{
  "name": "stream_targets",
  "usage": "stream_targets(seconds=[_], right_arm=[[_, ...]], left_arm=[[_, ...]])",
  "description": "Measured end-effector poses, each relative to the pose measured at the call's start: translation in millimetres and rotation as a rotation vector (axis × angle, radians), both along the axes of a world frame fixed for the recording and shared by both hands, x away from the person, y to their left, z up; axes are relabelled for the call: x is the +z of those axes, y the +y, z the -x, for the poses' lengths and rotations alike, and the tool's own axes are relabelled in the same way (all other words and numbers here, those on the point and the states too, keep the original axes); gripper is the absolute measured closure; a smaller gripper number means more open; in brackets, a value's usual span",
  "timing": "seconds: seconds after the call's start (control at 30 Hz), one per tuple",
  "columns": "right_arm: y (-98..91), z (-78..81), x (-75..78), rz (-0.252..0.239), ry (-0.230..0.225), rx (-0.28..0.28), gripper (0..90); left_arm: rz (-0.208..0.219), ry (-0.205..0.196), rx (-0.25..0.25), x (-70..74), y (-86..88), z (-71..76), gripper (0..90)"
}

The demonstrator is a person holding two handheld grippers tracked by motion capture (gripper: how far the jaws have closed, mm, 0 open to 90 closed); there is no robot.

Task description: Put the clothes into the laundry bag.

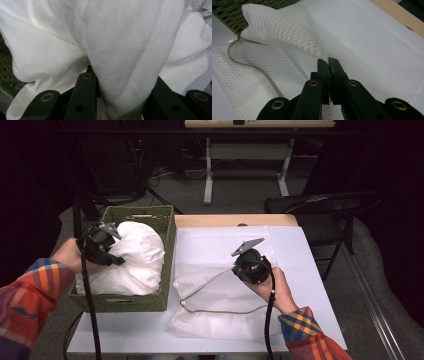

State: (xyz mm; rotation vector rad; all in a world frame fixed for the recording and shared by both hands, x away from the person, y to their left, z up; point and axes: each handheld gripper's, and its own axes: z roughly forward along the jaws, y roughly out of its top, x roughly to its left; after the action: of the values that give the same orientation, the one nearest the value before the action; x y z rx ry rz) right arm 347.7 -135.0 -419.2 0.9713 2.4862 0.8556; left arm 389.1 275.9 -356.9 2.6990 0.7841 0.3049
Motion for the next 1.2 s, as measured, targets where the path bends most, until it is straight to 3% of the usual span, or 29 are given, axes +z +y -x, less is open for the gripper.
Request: stream_targets(seconds=[0.27, 0.53, 0.9, 1.2], right_arm=[[-2.0, -1.6, 1.5, -0.012, -0.002, -0.013, 89.4], [-4.3, -3.3, 0.8, -0.019, 0.005, -0.026, 89.4], [-1.7, -5.8, 1.5, -0.020, -0.002, -0.039, 89.6], [-0.4, -7.0, 3.3, -0.026, -0.002, -0.057, 89.6]], left_arm=[[0.019, 0.006, -0.034, 30.5, -3.8, 12.4, 74.5], [0.026, 0.017, -0.099, 53.4, -19.6, 30.2, 74.5], [0.066, 0.053, -0.172, 63.0, -43.6, 53.9, 74.5], [0.101, 0.103, -0.264, 57.7, -72.1, 70.1, 74.7]])
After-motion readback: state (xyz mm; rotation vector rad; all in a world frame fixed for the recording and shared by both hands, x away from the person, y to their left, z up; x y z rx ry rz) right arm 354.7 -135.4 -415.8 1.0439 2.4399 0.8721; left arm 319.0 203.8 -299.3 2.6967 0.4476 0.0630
